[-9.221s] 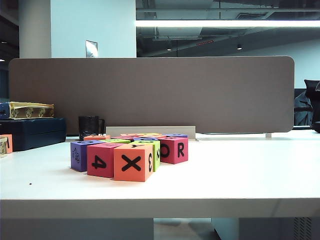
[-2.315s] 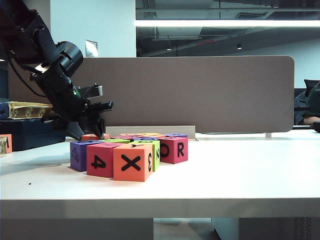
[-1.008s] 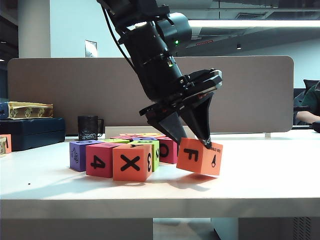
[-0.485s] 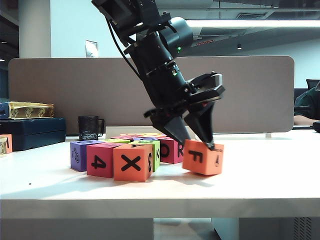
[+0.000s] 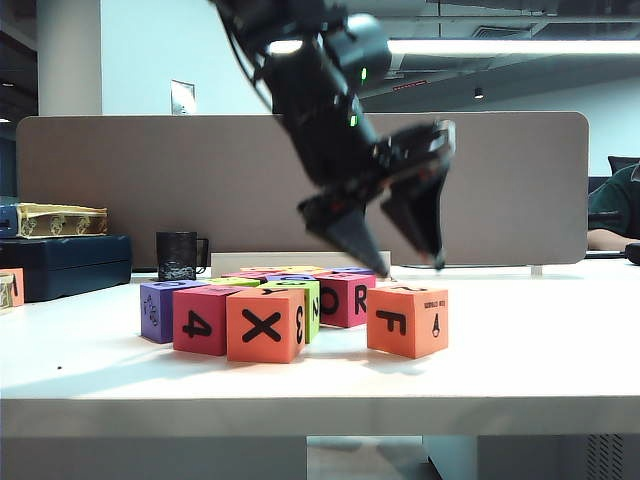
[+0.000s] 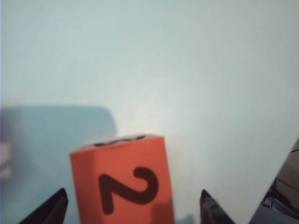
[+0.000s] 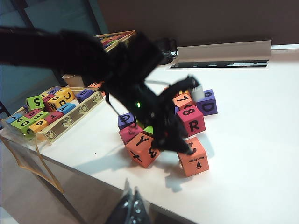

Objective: Select the appropriate blocks from the scattered letter blocks on the table and arrange them in a row to spell out "23".

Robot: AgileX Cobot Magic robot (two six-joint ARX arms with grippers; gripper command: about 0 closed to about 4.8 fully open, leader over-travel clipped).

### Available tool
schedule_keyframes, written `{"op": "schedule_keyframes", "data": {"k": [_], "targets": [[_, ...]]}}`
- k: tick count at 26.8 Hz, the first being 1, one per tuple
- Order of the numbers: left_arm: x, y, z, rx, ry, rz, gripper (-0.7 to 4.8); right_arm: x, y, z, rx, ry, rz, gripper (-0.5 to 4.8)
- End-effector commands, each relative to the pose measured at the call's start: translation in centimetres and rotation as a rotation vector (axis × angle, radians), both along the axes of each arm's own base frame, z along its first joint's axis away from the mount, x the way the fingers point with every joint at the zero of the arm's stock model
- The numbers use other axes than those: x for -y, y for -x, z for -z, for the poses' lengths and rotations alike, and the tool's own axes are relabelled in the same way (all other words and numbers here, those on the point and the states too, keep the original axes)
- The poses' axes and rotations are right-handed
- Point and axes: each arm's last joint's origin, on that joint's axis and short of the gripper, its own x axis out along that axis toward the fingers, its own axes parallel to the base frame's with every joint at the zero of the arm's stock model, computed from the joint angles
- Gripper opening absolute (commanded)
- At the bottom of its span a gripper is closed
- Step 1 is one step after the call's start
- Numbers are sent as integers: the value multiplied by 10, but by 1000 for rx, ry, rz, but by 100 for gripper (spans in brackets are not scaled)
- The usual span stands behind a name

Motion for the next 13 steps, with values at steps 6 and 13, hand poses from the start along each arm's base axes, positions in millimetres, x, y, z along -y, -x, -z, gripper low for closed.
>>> {"op": "schedule_keyframes", "data": {"k": [6, 13], "targets": [[-5, 5, -30, 236, -179, 491, 407, 0, 3, -1, 20, 3, -1, -1], [-4, 3, -17, 351, -255, 785, 407, 0, 3, 0, 14, 3, -1, -1]]}}
